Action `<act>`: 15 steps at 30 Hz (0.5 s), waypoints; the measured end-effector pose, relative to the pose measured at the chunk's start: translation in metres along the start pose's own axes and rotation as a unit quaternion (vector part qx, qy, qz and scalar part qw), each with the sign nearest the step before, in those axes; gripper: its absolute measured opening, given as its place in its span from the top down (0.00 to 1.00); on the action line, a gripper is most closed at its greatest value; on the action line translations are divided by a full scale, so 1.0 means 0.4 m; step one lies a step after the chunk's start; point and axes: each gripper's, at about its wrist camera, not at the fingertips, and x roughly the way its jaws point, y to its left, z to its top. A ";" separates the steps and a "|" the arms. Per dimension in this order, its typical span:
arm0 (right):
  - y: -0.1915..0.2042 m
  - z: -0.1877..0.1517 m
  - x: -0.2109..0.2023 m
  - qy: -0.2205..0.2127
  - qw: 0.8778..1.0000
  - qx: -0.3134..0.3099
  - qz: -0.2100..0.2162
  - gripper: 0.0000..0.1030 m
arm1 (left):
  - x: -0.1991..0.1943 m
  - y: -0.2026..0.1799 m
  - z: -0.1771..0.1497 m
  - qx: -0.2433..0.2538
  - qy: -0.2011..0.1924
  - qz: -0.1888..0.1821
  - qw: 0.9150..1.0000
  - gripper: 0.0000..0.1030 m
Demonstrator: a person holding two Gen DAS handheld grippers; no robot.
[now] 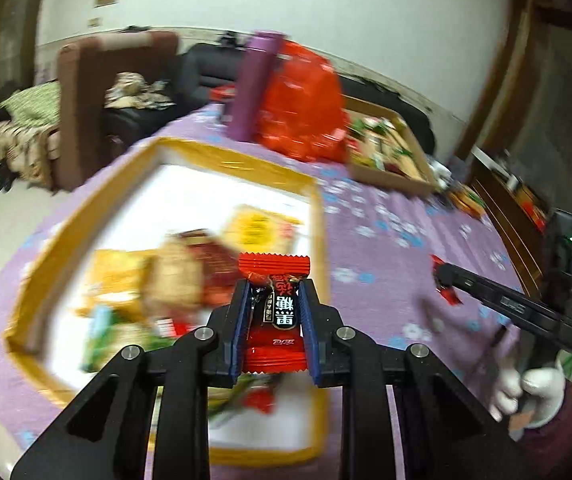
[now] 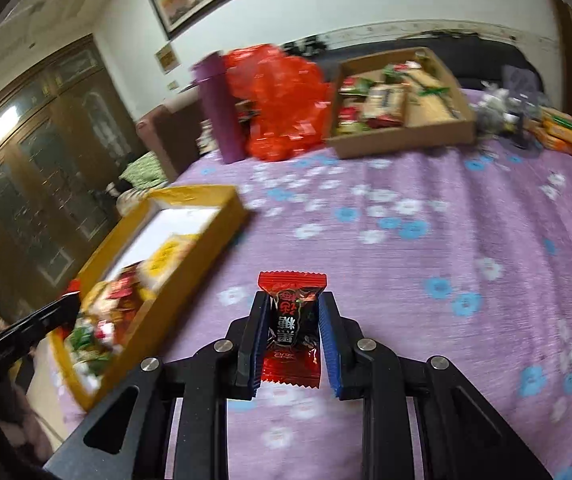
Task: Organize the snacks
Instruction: 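Carry both red candies over the white tray and open both grippers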
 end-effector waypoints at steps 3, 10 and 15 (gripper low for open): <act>0.093 0.012 0.022 0.016 0.999 -0.025 0.022 0.76 | -0.008 0.065 -0.010 -0.025 -0.006 0.016 1.000 0.79; 0.307 0.013 0.101 0.047 0.994 -0.088 0.051 0.76 | -0.009 0.156 -0.027 -0.058 -0.005 0.033 0.998 0.79; 0.380 -0.007 0.162 0.074 0.990 -0.102 0.061 0.76 | -0.013 0.205 -0.032 -0.080 -0.009 0.024 0.996 0.77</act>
